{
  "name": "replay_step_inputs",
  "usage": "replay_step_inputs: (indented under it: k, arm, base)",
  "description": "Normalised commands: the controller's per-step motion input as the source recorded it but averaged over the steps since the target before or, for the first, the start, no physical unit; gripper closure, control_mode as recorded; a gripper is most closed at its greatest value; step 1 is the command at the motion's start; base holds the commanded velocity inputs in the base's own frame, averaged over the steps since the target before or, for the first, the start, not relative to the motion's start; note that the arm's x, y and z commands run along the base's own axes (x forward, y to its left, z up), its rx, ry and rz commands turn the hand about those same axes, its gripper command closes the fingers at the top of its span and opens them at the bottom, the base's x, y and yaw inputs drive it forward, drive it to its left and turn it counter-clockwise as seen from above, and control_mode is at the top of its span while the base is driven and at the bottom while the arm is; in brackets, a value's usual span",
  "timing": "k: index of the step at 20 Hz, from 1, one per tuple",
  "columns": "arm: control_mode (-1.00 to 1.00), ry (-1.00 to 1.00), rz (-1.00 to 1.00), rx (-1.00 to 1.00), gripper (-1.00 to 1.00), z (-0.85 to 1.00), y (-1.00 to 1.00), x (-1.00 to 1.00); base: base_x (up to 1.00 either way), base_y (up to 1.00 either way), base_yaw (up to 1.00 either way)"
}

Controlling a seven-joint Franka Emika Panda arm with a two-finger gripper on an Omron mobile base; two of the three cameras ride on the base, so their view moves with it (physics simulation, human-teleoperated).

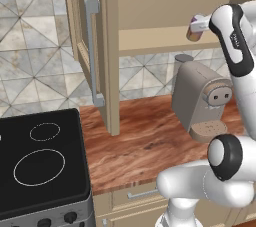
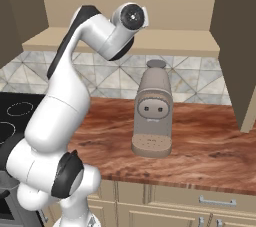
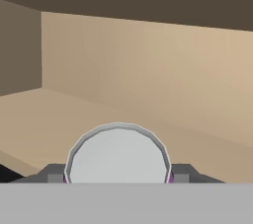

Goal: Pick the can from the counter and place it in the open cabinet.

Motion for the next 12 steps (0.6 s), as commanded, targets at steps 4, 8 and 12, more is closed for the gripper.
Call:
replay_step_inputs:
  k: [4, 8, 12]
  arm:
    - [-1.00, 0.00, 0.00, 0.00, 1.00, -0.12, 0.00, 0.21]
    - [-1.00, 0.00, 0.00, 0.00, 1.00, -0.09, 0.00, 0.20]
    - [-1.00, 0.02, 0.00, 0.00, 1.00, -0.09, 0.00, 0.22]
  base:
    - [0.00, 0.00, 0.00]
    - [0.00, 0.00, 0.00]
    - [0.00, 0.00, 0.00]
